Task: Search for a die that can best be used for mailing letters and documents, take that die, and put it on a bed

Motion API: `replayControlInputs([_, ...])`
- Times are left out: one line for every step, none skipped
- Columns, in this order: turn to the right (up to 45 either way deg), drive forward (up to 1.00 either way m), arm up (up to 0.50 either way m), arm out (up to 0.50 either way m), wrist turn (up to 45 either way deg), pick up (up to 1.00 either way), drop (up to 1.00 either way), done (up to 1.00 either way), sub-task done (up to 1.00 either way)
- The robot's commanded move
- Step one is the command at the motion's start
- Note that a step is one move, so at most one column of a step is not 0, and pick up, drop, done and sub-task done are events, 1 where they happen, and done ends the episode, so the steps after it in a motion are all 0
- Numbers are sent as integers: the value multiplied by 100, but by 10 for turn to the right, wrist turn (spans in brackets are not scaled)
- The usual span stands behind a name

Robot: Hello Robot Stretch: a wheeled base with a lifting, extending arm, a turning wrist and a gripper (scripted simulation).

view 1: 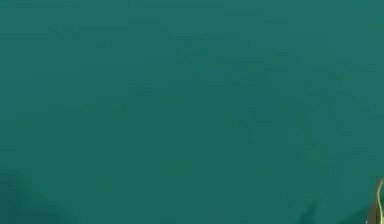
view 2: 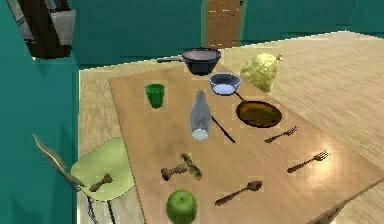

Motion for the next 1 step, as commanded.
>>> replayControlInputs([-60,0,0,0,0,0,0,0,0])
